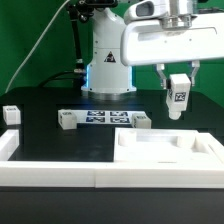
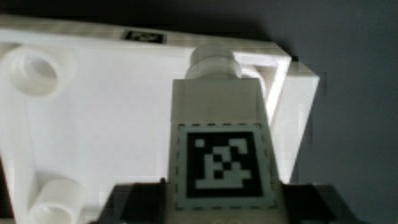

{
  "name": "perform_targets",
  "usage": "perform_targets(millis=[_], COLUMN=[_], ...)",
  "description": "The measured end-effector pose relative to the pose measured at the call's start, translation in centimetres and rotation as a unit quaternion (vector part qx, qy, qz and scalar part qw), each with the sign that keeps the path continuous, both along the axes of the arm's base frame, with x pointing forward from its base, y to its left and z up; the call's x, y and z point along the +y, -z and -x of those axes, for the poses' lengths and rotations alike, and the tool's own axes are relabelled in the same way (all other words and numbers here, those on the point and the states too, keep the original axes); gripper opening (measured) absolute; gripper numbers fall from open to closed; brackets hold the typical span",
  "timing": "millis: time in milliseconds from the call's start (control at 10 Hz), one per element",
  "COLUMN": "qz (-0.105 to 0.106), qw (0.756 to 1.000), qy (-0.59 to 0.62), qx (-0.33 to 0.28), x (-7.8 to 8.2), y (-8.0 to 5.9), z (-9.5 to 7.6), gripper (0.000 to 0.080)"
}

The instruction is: Assemble one leg

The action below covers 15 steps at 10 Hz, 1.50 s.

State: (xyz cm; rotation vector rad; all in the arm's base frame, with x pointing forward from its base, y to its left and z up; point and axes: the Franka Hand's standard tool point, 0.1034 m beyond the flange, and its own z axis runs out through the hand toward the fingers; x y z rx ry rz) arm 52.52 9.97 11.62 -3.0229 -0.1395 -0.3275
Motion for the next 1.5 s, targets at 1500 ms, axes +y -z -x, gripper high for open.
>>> perform_targets(millis=[1500], qz=[0.001], qw=[0.994], qy=[-0.045], qx=[-0.098], x=[1.0], y=[1.1], z=[-8.4], gripper=[0.0292])
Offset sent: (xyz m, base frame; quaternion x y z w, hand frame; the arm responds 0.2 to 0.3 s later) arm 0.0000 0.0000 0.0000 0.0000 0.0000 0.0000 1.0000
